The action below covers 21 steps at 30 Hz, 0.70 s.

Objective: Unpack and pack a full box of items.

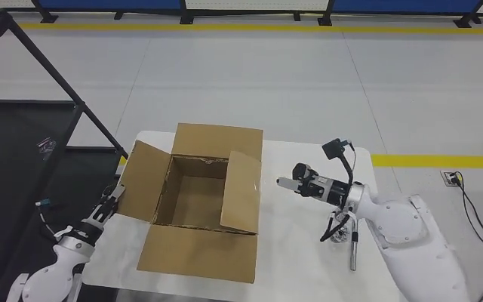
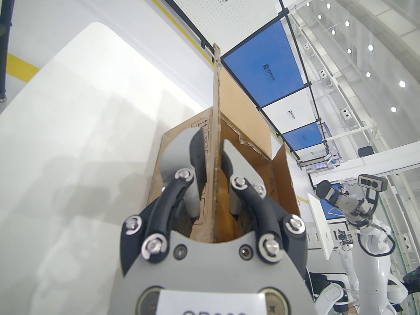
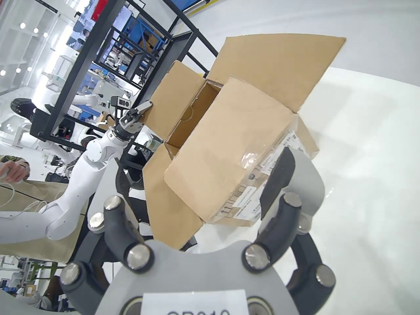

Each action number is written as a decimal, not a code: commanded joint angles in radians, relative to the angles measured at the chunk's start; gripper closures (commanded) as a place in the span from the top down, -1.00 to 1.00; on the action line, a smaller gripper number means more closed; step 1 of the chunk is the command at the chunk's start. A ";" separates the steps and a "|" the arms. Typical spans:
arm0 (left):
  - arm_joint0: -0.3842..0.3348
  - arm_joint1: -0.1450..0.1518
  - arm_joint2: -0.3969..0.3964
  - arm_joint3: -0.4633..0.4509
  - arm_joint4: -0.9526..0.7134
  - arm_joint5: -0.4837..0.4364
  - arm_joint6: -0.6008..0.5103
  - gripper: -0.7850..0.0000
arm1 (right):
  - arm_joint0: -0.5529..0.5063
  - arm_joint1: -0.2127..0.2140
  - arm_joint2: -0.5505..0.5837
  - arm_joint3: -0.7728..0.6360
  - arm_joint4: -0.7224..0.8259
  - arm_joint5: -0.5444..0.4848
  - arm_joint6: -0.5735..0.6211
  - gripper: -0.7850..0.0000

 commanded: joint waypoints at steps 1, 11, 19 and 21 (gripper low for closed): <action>0.002 0.000 -0.013 0.000 -0.004 -0.005 0.007 1.00 | -0.034 0.011 0.053 -0.018 0.000 -0.038 0.021 1.00; 0.001 0.003 -0.095 0.010 -0.074 -0.014 0.007 1.00 | -0.323 0.067 0.408 -0.144 -0.112 -0.181 0.054 1.00; 0.006 0.004 -0.112 -0.024 -0.074 -0.035 -0.013 1.00 | -0.608 0.083 0.689 -0.240 -0.181 -0.122 0.054 1.00; 0.005 0.005 -0.111 -0.031 -0.075 -0.039 -0.022 1.00 | -0.617 0.084 0.693 -0.243 -0.184 -0.116 0.057 1.00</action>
